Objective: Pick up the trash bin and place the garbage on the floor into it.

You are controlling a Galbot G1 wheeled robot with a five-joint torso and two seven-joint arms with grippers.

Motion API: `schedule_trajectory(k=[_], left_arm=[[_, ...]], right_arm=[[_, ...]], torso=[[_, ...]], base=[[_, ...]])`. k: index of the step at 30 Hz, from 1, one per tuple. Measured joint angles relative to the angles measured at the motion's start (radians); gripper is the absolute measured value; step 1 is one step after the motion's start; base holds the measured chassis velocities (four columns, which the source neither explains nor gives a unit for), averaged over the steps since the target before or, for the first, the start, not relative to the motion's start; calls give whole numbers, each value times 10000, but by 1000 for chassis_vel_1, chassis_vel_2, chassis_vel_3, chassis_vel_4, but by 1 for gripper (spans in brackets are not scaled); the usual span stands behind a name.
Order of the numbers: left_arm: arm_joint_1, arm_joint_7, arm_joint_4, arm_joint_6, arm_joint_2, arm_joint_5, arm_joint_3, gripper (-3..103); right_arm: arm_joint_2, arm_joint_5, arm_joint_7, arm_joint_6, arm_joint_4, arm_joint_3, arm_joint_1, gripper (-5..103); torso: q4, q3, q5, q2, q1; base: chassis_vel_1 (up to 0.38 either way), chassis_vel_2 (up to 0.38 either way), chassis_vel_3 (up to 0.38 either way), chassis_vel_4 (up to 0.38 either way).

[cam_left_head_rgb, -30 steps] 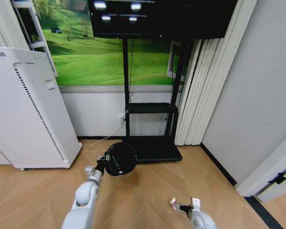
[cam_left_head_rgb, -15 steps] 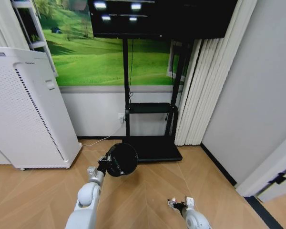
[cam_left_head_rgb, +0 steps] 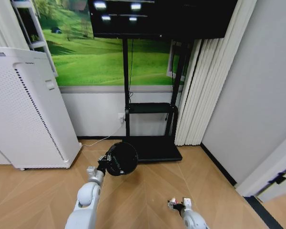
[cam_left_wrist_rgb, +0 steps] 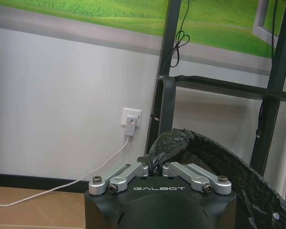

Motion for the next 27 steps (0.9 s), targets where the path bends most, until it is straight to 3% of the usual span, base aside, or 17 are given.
schedule_trajectory(k=[12, 20, 21, 23, 24, 26, 27], left_arm=[[-110, 51, 130, 9, 111, -169, 36, 7], [-123, 112, 82, 17, 261, -308, 48, 7], [-123, 112, 82, 17, 261, -308, 48, 7], [-113, 155, 71, 18, 301, -349, 40, 7], [-113, 155, 71, 18, 301, -349, 40, 7], [-98, 179, 64, 19, 316, -394, 8, 7], [-81, 190, 59, 18, 331, -413, 4, 7]], right_arm=[[208, -235, -236, 267, -1148, 147, 337, 99], [410, -204, -246, 280, -1101, 278, 290, 68], [410, -204, -246, 280, -1101, 278, 290, 68], [486, -255, -246, 280, -1040, 319, 237, 57], [486, -255, -246, 280, -1040, 319, 237, 57], [551, -324, -222, 282, -1003, 338, 189, 46], [586, -354, -194, 287, -998, 345, 176, 46]], torso=[[-1, 0, -1, 0, 0], [0, 0, 0, 0, 0], [0, 0, 0, 0, 0], [0, 0, -1, 0, 0], [0, 0, -1, 0, 0], [-1, -1, -2, 0, 1], [-1, 0, -2, 1, 0]], base=[[0, 0, 0, 0], [0, 0, 0, 0], [0, 0, 0, 0], [0, 0, 0, 0], [0, 0, 0, 0], [0, 0, 0, 0], [0, 0, 0, 0]])
